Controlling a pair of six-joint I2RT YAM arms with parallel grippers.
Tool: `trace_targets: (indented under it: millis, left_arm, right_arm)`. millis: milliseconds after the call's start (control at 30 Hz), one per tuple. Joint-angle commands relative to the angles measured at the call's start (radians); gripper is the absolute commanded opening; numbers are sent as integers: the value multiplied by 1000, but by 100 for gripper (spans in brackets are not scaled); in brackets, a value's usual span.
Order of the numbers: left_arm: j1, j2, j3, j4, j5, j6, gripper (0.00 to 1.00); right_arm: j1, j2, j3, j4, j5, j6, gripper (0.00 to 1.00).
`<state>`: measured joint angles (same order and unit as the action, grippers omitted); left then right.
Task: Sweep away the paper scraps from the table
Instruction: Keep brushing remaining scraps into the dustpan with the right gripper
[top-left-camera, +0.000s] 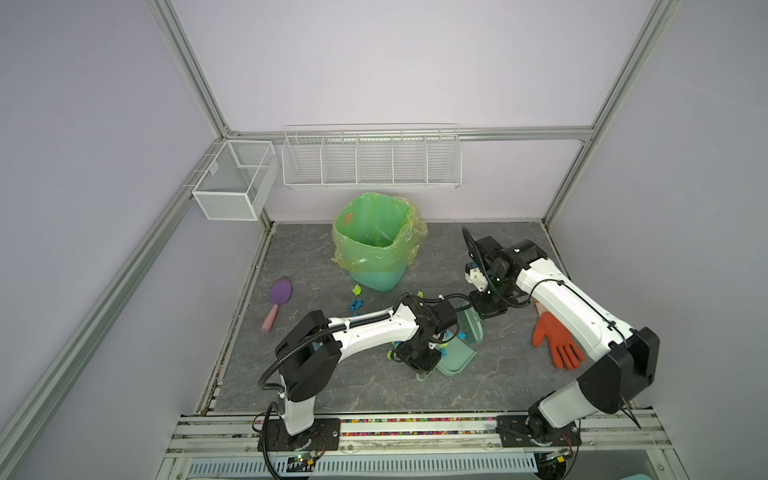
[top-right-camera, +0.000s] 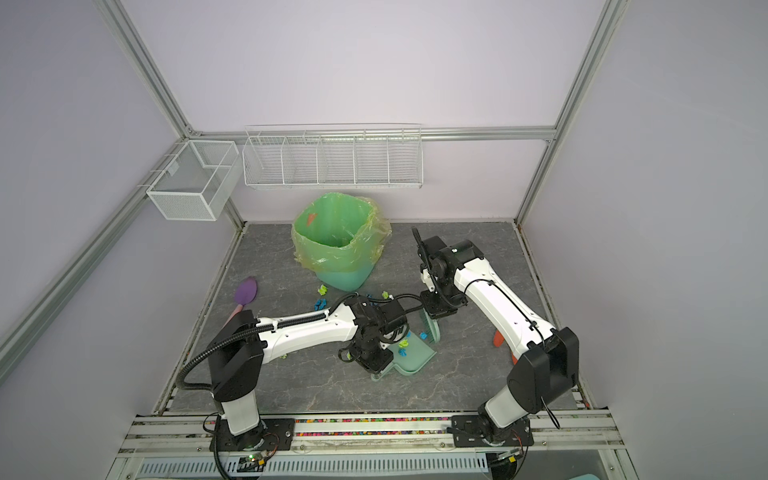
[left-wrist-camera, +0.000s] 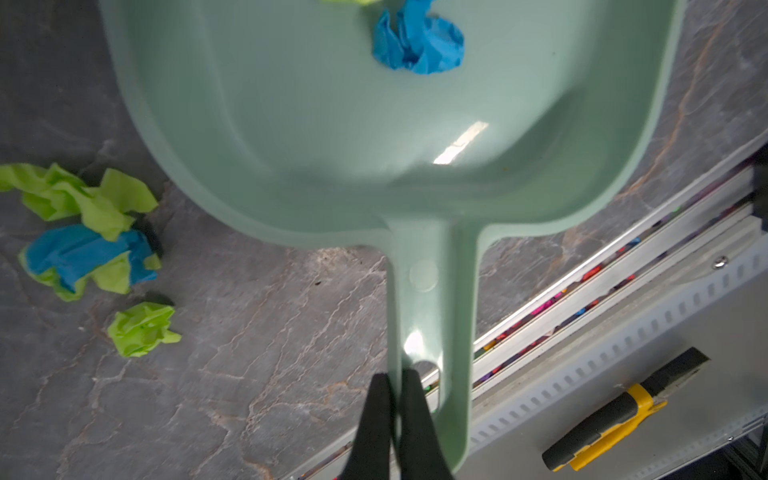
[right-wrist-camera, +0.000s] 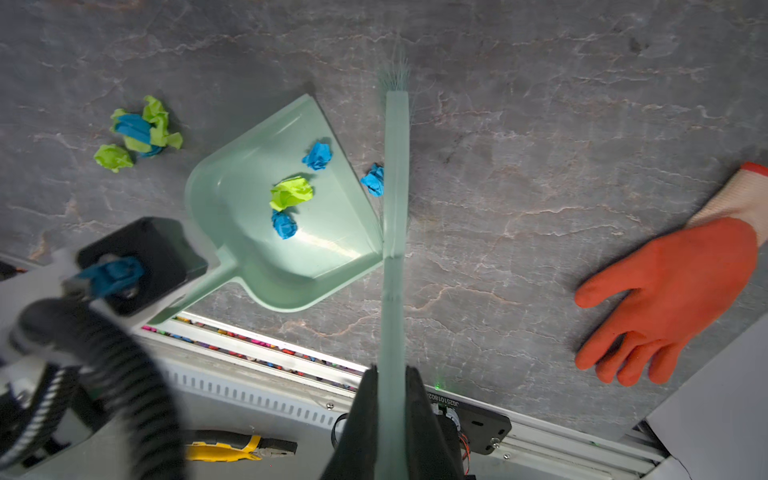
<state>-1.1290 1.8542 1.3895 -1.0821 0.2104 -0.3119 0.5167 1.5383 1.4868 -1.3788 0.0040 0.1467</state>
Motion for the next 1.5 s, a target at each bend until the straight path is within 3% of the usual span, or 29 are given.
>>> trace_targets:
  millis: [0,200,433,833,1100,1467]
  left_arm:
    - [-8,15,47,39,4,8,0]
    - [-6,17,49,39,3,5,0]
    - [-7,23,51,35,0,6,0]
    - [-1,25,50,34,0,6,0]
    - [9,23,45,31,-3,8,0]
    - [11,46,47,48,-2,4,0]
  right_arm:
    - [34,-64,-30,11,-139,-52,7]
    - [34,-166,-51,29,-226,-37,7]
    - [-1,-183,-39,-11,-13,43,7]
    - [-83,-66,7,124,74,37,7]
    - [-64,16,-19,180,11,45,7]
    - [23,-137,-136,217,-123,152,7]
